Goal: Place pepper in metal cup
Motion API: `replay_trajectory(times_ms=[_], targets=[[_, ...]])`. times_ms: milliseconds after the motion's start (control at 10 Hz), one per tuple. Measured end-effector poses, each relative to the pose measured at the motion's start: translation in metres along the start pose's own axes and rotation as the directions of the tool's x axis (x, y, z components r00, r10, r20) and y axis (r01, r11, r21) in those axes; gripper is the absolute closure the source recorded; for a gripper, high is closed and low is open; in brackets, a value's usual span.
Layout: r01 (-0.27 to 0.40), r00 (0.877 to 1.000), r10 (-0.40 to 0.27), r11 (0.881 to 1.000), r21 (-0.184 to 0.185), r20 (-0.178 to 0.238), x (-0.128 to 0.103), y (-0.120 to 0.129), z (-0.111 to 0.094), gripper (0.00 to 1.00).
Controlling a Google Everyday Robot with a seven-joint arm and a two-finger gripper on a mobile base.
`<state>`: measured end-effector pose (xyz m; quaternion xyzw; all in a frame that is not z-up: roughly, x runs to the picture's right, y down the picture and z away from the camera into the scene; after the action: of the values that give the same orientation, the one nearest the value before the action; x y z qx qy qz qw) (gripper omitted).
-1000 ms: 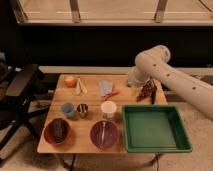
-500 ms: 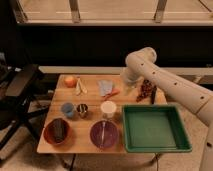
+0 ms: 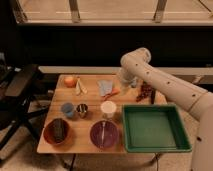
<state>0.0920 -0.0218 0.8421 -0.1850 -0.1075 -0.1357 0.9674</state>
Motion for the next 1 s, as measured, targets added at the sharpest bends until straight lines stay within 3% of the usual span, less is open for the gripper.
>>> replay_trajectory(times_ms=[300,500,700,1000], targets=[[0.004,1.0,-0.005,1.0,-0.012,-0.026,-0.007,-0.026,0.042,0.35],[0.009,0.999,-0.011,0.999,-0.044,-0.034,-0.006,-0.029,0.07,0.35],[0.019,0.999,-0.022,0.995,-0.103,-0.029,-0.01,-0.028,0.101,0.35],[-0.016,1.0,0.013,0.987,-0.159,-0.025,-0.002,-0.026,0.126,0.35]])
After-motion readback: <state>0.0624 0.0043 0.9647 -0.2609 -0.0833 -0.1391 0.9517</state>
